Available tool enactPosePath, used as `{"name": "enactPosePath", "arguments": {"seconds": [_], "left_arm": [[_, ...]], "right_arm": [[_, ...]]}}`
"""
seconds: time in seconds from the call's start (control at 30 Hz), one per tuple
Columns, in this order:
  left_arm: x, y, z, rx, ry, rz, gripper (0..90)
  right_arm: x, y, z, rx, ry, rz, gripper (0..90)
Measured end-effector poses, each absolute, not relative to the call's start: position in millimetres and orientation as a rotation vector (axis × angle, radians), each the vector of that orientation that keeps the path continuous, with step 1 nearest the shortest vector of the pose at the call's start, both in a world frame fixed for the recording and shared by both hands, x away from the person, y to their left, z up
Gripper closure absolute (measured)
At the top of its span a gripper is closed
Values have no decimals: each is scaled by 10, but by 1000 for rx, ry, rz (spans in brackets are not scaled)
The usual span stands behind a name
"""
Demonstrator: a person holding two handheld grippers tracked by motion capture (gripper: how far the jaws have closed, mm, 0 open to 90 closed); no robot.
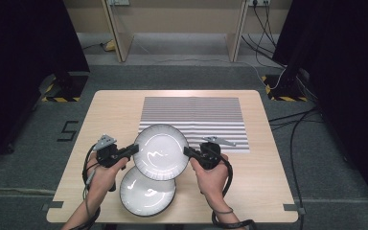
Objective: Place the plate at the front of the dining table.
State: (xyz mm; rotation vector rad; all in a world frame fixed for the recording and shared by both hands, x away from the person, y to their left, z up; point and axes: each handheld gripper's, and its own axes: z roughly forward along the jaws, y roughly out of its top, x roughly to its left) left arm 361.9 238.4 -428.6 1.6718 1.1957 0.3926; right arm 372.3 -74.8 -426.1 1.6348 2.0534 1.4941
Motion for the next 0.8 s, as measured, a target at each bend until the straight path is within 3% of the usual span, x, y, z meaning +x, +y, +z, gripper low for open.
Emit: {"name": "enactPosePath", "arguments": {"seconds": [0.8], "left_arm": [[3697,2301,-4244,1676,1188,399,843]], "right_arm": [[3763,-811,-4218,1634,2022,1494,855]]}}
